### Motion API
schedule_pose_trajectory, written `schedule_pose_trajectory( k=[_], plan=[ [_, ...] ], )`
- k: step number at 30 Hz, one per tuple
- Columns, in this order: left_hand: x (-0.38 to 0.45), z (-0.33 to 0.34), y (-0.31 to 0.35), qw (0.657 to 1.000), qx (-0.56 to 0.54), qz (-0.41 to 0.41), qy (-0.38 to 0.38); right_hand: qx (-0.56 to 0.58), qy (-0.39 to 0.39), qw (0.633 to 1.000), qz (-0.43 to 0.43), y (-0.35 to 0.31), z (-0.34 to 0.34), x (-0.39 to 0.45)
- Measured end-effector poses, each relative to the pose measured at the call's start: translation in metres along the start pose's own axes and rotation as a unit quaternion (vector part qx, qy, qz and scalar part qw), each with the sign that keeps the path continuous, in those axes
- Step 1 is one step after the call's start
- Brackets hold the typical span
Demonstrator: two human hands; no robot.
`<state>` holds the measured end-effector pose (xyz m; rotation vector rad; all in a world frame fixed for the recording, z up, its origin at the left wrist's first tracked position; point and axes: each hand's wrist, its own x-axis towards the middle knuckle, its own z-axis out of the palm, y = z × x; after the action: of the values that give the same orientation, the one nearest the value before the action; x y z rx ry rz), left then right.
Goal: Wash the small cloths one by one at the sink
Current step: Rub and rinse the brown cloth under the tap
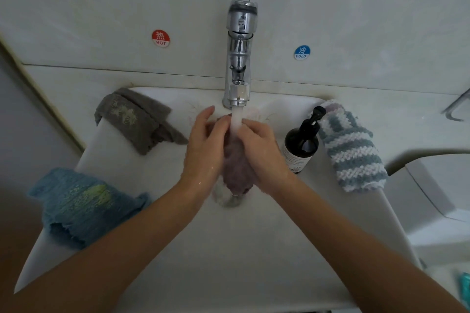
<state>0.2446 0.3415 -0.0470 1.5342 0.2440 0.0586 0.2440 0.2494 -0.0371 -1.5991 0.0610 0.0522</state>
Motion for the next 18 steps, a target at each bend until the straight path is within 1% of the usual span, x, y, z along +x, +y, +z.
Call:
schedule_pose_trajectory(
  k=[3, 7, 9, 12, 15, 18],
  plan=[
    [-0.001, 0.002, 0.000, 0.999, 0.042, 0.004, -0.005, -0.022, 0.027, 0.999, 0.008, 0.002, 0.000, 0.001],
    [-0.015, 0.007, -0.006, 0.989, 0.134, 0.064, -0.026, 0.002, 0.109, 0.994, -0.003, 0.007, 0.000, 0.007],
    [-0.021, 0.010, -0.009, 0.987, 0.139, 0.078, -0.035, 0.031, 0.146, 0.989, -0.022, 0.009, -0.001, 0.008],
    [-0.025, 0.014, -0.007, 0.989, 0.118, 0.075, -0.039, 0.054, 0.174, 0.982, -0.051, 0.010, 0.002, 0.006],
    [-0.030, 0.016, -0.004, 0.998, 0.041, 0.052, -0.019, 0.067, 0.181, 0.981, -0.015, 0.015, 0.010, 0.003],
    [-0.024, 0.016, -0.007, 0.993, 0.074, 0.088, 0.017, 0.048, 0.173, 0.984, 0.003, 0.015, 0.014, 0.001]
  ],
)
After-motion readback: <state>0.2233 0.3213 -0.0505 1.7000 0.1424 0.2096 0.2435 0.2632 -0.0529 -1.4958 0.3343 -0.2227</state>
